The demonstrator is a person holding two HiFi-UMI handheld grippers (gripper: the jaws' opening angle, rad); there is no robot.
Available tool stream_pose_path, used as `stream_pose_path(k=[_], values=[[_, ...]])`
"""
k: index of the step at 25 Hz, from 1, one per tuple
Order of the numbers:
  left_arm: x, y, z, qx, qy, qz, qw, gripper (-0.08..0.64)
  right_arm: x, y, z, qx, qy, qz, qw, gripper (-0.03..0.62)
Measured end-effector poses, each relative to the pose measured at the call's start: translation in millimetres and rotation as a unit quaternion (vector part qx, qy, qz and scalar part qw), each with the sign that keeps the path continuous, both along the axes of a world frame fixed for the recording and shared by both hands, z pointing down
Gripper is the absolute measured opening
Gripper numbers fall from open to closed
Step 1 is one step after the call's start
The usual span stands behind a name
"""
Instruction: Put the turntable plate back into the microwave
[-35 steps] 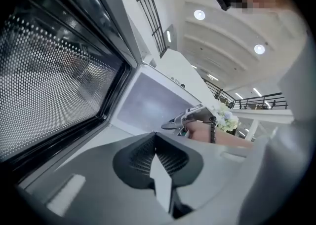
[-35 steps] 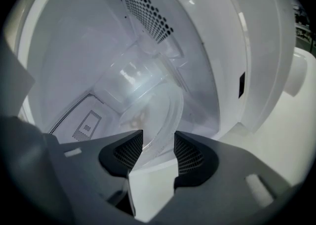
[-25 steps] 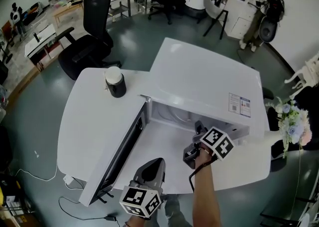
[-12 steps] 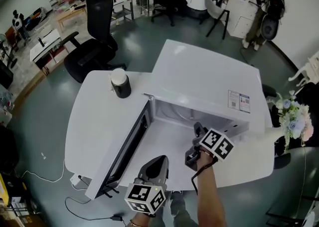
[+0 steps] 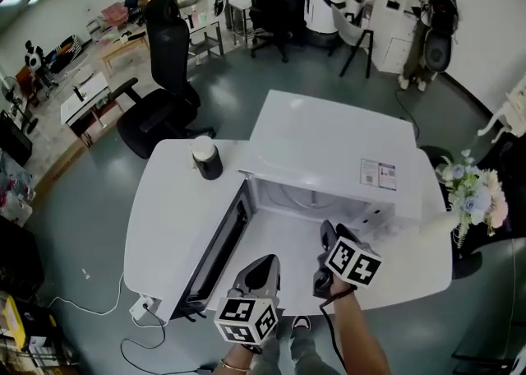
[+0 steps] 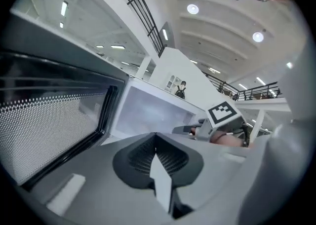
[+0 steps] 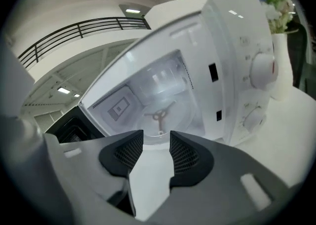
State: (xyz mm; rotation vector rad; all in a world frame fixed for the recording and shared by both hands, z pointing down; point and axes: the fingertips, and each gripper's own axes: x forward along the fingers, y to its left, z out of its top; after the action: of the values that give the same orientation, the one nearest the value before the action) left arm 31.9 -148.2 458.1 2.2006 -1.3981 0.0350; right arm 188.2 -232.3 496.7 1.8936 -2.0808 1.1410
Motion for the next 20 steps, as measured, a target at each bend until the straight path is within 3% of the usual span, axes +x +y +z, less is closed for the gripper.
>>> stream_pose_path(k=[7, 11, 14, 20], values=[[7, 1, -38, 0.027, -0.021, 0.005, 0.9994, 0.0, -3, 41, -66, 0.102, 0.073, -0.067, 0.99, 0.167], [12, 1, -62, 0.047, -0.022, 0.001, 0.9987, 0.0, 7, 63, -97, 0.146, 0.091, -0.068, 0.983, 0.085], [16, 0, -74, 0.062, -0.028, -0.006, 0.9977, 0.0, 15, 75, -110, 0.164, 0.089, -0.066, 0.98, 0.04], [18, 0, -88, 0.08, -0.031, -0.013, 0.9962, 0.0, 31, 96, -131, 0.181, 0.098, -0.067, 0.976, 0.011]])
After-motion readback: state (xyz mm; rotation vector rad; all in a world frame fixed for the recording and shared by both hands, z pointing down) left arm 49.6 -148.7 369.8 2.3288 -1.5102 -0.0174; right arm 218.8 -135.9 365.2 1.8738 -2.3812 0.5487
